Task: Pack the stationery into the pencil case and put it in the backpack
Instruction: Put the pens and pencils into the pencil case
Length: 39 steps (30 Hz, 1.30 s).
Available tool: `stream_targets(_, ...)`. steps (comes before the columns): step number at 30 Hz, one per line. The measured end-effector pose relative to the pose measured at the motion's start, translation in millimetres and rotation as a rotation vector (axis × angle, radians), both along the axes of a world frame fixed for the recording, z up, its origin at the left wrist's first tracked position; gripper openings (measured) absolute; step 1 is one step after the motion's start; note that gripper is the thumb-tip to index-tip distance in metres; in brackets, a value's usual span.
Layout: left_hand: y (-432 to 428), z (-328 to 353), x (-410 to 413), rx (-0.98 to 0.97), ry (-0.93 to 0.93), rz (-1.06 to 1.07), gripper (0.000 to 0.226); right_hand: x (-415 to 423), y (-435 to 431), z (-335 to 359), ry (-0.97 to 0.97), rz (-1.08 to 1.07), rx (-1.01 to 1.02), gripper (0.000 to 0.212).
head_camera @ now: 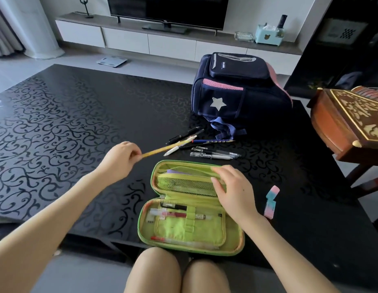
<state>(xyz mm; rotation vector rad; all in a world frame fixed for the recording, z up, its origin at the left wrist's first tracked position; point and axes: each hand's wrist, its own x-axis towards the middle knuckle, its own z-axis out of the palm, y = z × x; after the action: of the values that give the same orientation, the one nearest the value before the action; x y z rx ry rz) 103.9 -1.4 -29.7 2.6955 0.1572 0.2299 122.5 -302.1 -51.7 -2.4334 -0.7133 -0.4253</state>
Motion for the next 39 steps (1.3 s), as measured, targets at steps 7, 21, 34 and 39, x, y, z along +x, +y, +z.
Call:
stream_targets(7, -40.9, 26.5, -83.6, -0.098, 0.061, -0.227, 0.011, -28.0, 9.7, 31.4, 0.189, 0.202, 0.099, 0.032)
stream_targets(21, -64.7, -13.4, -103.5, -0.122, 0.005, -0.254, 0.007, -65.4, -41.5, -18.1, 0.335, -0.062, -0.108, 0.035)
stream_targets(34, -52.9, -32.2, -97.5, -0.012, -0.035, -0.340, 0.013, -68.9, -39.9, -29.9, 0.171, -0.053, -0.127, 0.019)
stream_targets(39, -81.1, -34.1, -84.2, 0.088, -0.089, -0.490, 0.025, -68.8, -38.5, -32.0, 0.136, -0.060, -0.128, 0.019)
